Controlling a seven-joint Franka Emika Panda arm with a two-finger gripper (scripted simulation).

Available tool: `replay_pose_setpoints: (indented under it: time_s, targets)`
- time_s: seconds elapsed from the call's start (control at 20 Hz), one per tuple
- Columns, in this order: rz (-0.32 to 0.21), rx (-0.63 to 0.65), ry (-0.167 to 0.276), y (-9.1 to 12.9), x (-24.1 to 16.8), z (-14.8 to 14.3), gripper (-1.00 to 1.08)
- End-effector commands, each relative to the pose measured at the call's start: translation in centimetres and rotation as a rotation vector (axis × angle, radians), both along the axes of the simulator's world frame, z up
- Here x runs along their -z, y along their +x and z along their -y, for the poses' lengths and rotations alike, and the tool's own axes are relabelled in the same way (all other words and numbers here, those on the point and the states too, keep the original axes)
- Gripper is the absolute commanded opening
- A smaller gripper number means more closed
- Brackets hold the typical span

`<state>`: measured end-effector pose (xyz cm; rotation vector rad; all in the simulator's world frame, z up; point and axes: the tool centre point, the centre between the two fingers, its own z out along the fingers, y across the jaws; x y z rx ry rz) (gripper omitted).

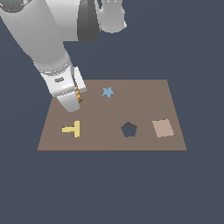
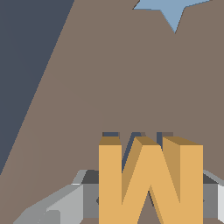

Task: Insert a designated object into the corresponding slot on a board.

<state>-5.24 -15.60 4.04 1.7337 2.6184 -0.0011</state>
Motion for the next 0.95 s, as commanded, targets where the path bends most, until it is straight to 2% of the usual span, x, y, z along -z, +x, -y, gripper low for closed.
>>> replay_pose_setpoints:
  time_s: [0.0, 0.4, 0.45, 0.9]
  targets:
    - [0.0, -0.001, 0.0, 0.0, 0.0, -0.1, -1.0]
    - [0.0, 0.0, 0.0, 0.0, 1.0, 0.0, -1.0]
    - [0.0, 0.0, 0.0, 0.0, 1.0, 0.0, 1.0]
    - [0.0, 0.0, 0.0, 0.0, 1.0, 0.0, 1.0]
